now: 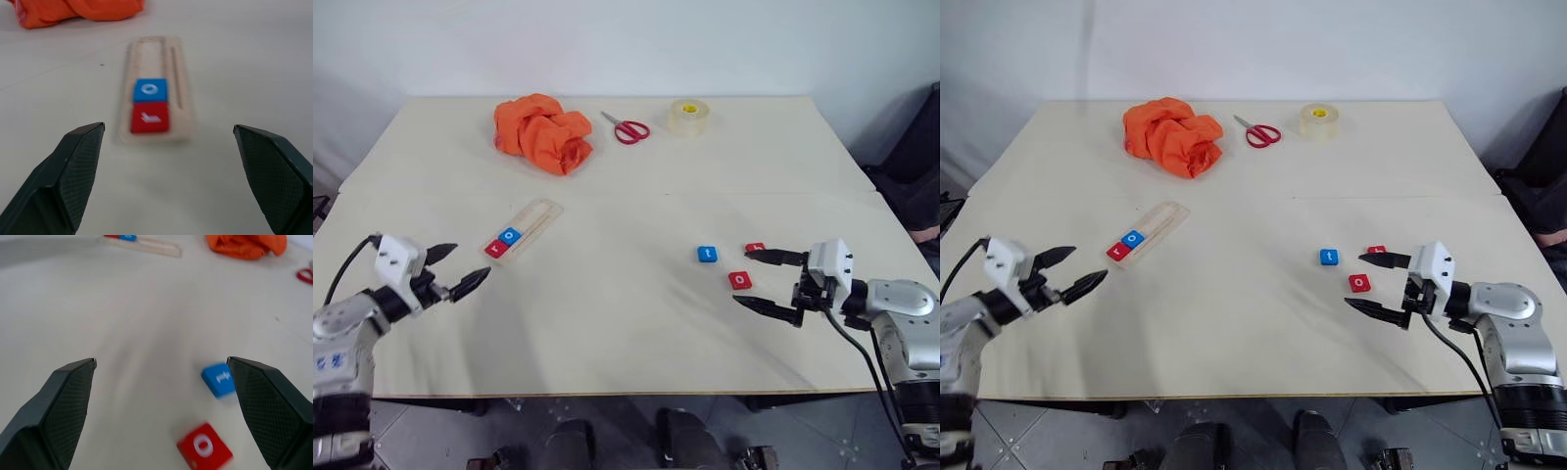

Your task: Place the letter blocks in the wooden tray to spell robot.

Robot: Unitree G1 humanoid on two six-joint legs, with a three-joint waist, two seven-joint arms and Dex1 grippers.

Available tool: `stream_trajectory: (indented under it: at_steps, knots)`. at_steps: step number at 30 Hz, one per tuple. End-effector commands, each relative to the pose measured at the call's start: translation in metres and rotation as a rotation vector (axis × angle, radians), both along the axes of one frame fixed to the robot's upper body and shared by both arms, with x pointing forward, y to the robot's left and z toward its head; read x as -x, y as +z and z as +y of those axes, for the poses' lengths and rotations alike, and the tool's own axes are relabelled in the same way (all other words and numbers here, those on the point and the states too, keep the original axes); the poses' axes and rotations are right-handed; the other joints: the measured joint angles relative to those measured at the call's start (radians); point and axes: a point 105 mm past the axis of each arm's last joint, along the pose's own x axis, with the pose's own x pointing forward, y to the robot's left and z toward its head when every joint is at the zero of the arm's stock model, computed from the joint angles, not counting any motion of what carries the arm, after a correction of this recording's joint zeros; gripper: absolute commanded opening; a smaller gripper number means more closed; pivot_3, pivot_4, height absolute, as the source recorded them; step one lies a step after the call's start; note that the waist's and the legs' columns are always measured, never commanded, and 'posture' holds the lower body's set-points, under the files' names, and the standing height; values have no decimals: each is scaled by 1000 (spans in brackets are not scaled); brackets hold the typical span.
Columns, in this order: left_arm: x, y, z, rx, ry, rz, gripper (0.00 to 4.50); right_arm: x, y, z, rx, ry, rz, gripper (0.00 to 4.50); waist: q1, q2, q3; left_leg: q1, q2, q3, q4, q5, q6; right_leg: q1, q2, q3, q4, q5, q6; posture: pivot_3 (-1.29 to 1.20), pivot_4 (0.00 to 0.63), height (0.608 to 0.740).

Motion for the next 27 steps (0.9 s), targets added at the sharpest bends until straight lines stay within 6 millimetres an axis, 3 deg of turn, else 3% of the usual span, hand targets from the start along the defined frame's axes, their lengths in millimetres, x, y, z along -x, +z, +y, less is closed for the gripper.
stream_trajectory:
  at_steps: [1,7,22,27]
  knots:
    - [-14,-2,2,-21,14,33,4500,2,12,7,-27,11,-40,4476,-1,-1,1,0,0,0,0,0,0,0,0,0,0,0,0,0,150,740]
    - [-31,-7,-11,-18,-35,57,4500,7,12,12,-34,9,-36,4476,4,-2,1,-1,0,1,0,0,0,-1,1,0,0,0,0,0,150,740]
    - [-41,-36,-18,-42,-55,196,4500,7,16,13,-48,-5,-38,4476,5,-2,1,-1,0,0,1,0,-1,-1,1,0,1,0,0,0,150,740]
    - [-43,-41,-13,-26,-13,230,3398,5,19,14,-47,-4,-51,4500,5,-2,1,0,0,0,3,0,0,-1,1,0,3,0,0,0,150,740]
